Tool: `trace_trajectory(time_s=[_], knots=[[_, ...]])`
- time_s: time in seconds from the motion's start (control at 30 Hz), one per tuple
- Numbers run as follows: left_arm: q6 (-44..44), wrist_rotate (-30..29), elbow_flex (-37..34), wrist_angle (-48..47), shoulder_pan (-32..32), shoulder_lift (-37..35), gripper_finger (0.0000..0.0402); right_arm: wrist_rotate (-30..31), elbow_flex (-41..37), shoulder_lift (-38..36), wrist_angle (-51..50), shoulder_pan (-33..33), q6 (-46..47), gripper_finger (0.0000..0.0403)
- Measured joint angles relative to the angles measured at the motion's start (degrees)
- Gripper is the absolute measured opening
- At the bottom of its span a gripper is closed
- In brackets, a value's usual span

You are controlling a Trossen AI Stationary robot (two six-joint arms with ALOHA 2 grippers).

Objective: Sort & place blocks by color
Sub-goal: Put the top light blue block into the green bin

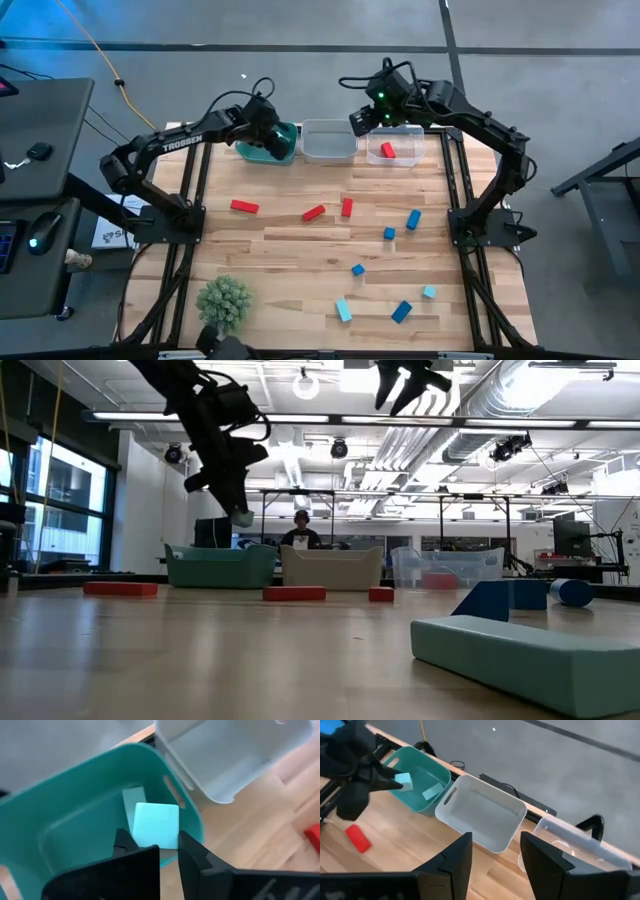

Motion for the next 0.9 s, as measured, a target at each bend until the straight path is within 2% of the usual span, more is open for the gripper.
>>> trace_trajectory(time_s=[0.37,0.47,0.6,0.9], knots=[[-11.92,-0.73,0.00,0.07,-0.35,5.71,0.0000,-1.28,0.04,-0.04,3.54,0.00,-12.14,0.0158],[-14.13,-1.24,0.00,1.21,-0.35,7.69,0.0000,-3.22,0.04,-0.04,3.63,0.00,-14.63,0.0158],[-16.09,-1.42,0.00,4.29,-0.35,10.10,0.0000,-5.16,0.07,-0.04,3.63,0.00,-15.76,0.0158],[-18.91,-3.19,0.02,5.89,-0.24,13.96,0.0000,-5.17,0.07,-0.07,3.59,0.00,-18.31,0.0158]])
